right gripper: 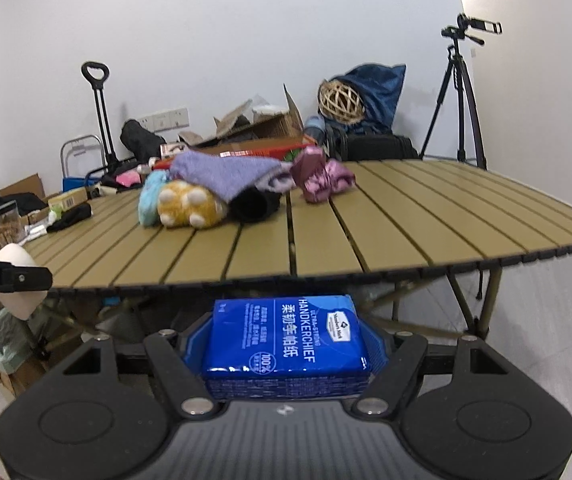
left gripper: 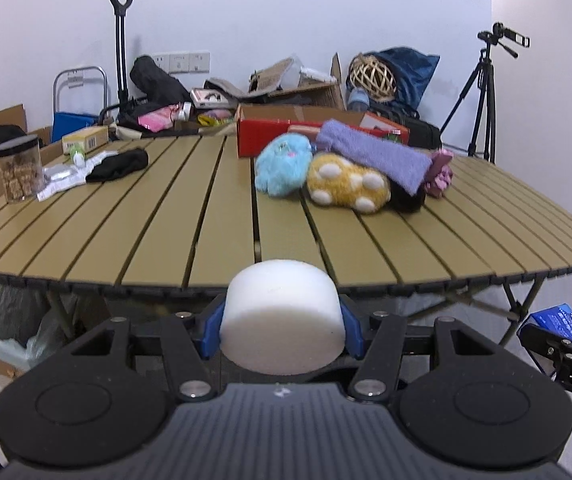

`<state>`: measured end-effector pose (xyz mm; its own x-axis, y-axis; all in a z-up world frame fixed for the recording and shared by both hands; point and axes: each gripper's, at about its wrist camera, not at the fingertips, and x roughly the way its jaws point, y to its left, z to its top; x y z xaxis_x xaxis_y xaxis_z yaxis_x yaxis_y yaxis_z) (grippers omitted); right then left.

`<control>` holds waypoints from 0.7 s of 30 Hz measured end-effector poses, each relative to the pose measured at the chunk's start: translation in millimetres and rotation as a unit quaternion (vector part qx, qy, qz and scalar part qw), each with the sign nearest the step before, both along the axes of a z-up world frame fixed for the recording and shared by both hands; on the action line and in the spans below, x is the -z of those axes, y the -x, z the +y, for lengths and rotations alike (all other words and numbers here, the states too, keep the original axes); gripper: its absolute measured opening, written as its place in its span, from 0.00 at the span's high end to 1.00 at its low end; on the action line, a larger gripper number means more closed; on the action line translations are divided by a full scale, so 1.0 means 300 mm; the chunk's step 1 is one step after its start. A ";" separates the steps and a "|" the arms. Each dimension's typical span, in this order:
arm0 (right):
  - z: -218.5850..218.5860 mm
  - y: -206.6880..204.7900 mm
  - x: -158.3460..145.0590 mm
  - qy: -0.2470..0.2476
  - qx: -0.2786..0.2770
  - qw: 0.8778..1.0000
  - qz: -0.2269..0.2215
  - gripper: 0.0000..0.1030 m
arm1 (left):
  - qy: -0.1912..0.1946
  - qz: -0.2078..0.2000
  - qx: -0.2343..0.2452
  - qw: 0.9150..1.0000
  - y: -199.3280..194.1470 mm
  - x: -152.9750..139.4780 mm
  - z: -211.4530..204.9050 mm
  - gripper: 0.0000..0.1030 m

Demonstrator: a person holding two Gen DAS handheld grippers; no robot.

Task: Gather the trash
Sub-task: 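Carry the foam cylinder and tissue pack down over the black bin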

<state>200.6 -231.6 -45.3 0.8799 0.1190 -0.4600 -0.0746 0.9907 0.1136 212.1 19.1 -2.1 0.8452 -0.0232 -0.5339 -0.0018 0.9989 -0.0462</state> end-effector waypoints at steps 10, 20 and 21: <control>-0.008 0.031 0.105 0.016 0.010 0.997 0.079 0.30 | -0.025 0.058 0.000 0.998 0.041 0.095 0.004 0.44; -0.015 0.048 0.204 0.032 0.013 0.987 0.155 0.30 | -0.059 0.131 0.007 0.990 0.065 0.210 -0.010 0.44; -0.016 0.048 0.212 0.034 0.013 0.986 0.160 0.30 | -0.062 0.140 0.008 0.988 0.066 0.222 -0.011 0.44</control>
